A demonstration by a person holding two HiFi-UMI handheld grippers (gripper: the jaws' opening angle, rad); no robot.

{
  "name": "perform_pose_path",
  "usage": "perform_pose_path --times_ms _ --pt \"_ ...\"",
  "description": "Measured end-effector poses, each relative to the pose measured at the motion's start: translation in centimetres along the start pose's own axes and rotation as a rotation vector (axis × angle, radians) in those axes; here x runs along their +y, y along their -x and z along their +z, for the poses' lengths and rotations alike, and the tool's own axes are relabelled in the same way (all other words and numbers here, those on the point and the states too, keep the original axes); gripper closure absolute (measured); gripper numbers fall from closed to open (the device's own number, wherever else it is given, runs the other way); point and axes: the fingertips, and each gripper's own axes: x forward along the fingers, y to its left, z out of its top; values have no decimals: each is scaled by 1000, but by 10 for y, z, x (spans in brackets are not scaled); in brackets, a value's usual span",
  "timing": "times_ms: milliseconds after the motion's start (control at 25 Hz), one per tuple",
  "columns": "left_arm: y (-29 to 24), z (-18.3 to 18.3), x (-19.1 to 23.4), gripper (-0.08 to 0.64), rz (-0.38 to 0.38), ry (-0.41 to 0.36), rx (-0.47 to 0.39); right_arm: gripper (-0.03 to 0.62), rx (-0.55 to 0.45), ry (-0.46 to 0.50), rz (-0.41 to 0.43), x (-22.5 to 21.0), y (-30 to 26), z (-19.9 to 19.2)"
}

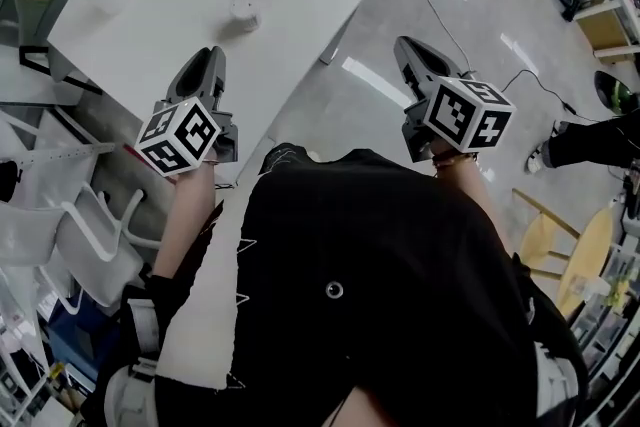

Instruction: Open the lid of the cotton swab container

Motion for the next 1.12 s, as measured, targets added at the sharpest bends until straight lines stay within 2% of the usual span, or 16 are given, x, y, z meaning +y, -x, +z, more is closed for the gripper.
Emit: perform_pose_path --times_ms 400,840,920,1120 --pt "-38 -15 8 393 0 -55 86 589 19 -43 -62 -28 3 -2" --pt "-66 -37 1 323 -25 -198 185 589 16 -90 -116 -47 13 -9" --pt "-72 -41 -2 288 -33 -212 204 589 17 -90 -126 -50 16 -10" --pt "-87 -47 -6 279 -23 -248 234 589 22 -97 -149 -58 24 -15"
